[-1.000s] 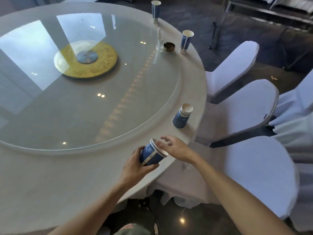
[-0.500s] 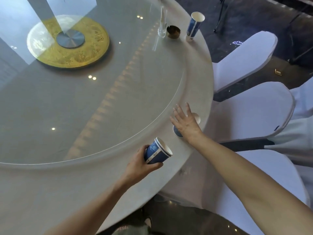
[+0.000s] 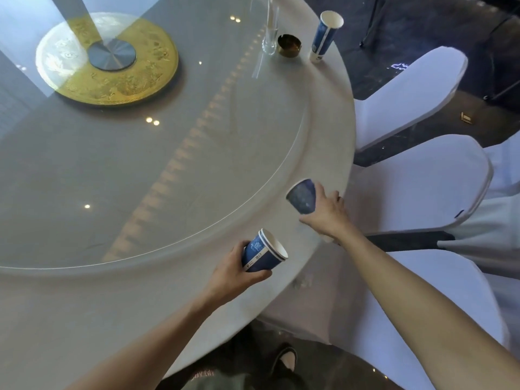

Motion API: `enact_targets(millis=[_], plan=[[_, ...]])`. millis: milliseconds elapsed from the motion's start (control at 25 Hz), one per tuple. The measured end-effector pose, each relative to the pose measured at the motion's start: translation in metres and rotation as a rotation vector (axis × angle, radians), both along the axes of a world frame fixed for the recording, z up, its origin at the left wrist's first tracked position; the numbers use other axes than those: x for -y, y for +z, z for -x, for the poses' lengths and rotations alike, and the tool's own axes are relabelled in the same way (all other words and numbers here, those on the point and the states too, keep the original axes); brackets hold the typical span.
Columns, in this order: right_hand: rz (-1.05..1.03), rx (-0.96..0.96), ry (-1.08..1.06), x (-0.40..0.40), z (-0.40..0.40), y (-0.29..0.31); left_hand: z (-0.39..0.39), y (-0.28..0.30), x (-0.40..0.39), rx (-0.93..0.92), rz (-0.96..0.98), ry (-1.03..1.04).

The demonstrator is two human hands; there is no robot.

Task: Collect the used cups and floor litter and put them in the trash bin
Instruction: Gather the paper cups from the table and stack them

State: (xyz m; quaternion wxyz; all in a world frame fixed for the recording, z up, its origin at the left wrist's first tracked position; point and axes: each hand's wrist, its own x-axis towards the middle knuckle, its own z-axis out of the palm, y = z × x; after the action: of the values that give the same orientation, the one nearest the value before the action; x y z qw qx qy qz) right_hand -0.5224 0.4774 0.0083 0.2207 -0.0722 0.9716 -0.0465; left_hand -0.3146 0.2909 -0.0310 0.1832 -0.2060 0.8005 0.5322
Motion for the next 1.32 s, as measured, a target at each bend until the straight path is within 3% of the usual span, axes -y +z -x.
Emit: enact_targets(millis=[80, 240, 360, 480, 840, 1000, 1120, 1320], plan=[[0.374, 0.039, -0.238, -0.020, -0.005, 0.019, 0.007, 0.002, -0.017, -0.009, 0.009, -0.030], [0.934, 0.079, -0.351, -0.061, -0.020, 0.052, 0.017, 0.011, -0.059, -0.038, 0.023, -0.079], [1.136, 0.097, -0.465, -0.098, -0.039, 0.057, 0.016, 0.014, -0.099, -0.045, 0.026, -0.082], [1.208, 0.177, -0.499, -0.138, -0.064, 0.046, 0.007, 0.023, -0.148, -0.042, 0.024, -0.072], [1.193, 0.362, -0.299, -0.251, -0.101, 0.041, 0.003, 0.043, -0.277, -0.154, 0.057, 0.148], [0.977, 0.249, -0.158, -0.278, -0.085, 0.036, -0.012, 0.040, -0.311, -0.151, 0.035, 0.192], [0.781, 0.483, 0.053, -0.256, -0.093, 0.016, -0.020, 0.026, -0.313, -0.123, 0.033, 0.258], [0.592, 0.620, 0.079, -0.248, -0.126, -0.030, -0.045, -0.017, -0.311, -0.008, 0.034, 0.238]])
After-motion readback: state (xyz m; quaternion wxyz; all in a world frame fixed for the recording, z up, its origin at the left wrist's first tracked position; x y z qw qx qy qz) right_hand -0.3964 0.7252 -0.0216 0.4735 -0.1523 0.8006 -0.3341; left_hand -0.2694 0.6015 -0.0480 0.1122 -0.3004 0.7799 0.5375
